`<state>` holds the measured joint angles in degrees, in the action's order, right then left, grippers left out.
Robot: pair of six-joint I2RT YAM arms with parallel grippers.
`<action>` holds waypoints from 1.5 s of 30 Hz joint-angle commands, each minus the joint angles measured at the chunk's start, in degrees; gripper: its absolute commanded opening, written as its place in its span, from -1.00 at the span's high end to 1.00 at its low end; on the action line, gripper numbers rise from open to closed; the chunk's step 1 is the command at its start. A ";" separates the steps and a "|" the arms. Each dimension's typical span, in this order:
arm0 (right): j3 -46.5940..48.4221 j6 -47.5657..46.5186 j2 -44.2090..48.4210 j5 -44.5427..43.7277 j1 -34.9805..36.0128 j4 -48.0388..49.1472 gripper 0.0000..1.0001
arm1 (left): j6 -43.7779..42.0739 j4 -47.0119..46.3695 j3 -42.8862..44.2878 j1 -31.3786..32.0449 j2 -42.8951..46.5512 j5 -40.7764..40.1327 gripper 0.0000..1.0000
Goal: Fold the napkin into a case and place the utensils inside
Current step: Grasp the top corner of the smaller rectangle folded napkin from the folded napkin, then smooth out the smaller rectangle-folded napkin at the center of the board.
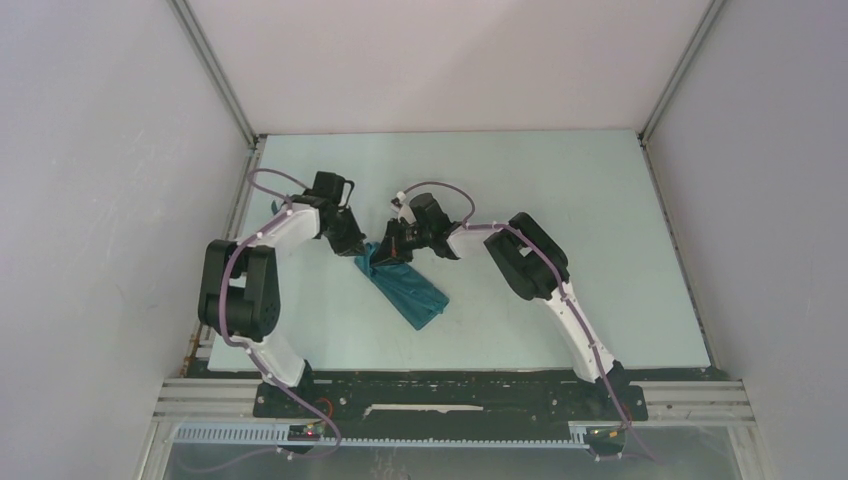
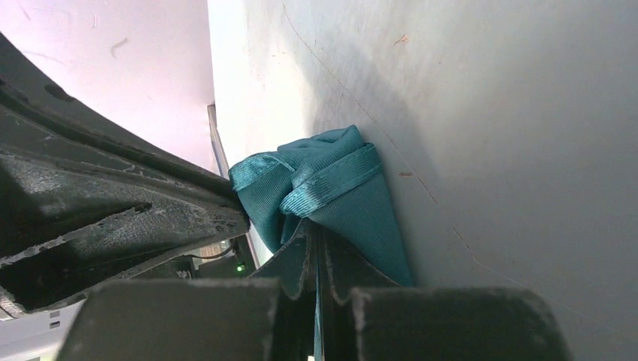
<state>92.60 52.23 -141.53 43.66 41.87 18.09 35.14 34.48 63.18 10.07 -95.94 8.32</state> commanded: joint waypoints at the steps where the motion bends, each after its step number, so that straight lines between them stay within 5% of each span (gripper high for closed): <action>1: -1.56 -1.71 0.65 -1.47 1.64 -4.68 1.00 | 0.55 -1.40 2.79 0.24 -2.57 2.66 0.80; 16: -1.03 -3.99 2.70 -1.91 1.91 -8.57 0.98 | 0.83 -2.22 2.29 0.67 -9.33 3.70 0.95; 22: 0.76 -11.83 8.91 -2.72 2.40 -20.59 0.62 | 0.08 1.01 3.57 0.17 -12.11 2.18 1.00; 28: -0.89 -17.18 17.95 -2.81 2.51 -29.83 0.50 | -0.40 1.56 4.13 0.13 -13.89 2.59 1.00; 30: -1.67 -22.57 21.43 -3.85 2.35 -35.32 0.30 | -0.37 1.56 4.15 0.13 -13.88 2.40 1.00; 35: -7.38 -43.50 30.40 -21.57 2.99 -47.77 -0.19 | -0.46 1.56 4.15 0.04 -13.94 3.07 1.00; 41: -11.88 -60.00 35.01 -45.03 11.71 -50.70 -0.15 | -0.57 1.91 4.58 0.05 -13.70 2.77 1.00; 45: -11.62 -63.70 34.66 -48.56 15.59 -49.51 -0.03 | -0.44 1.90 4.76 0.05 -14.07 3.01 1.00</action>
<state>80.97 -1.76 -107.94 5.30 53.47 -30.50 35.53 34.63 68.38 9.91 -107.00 12.69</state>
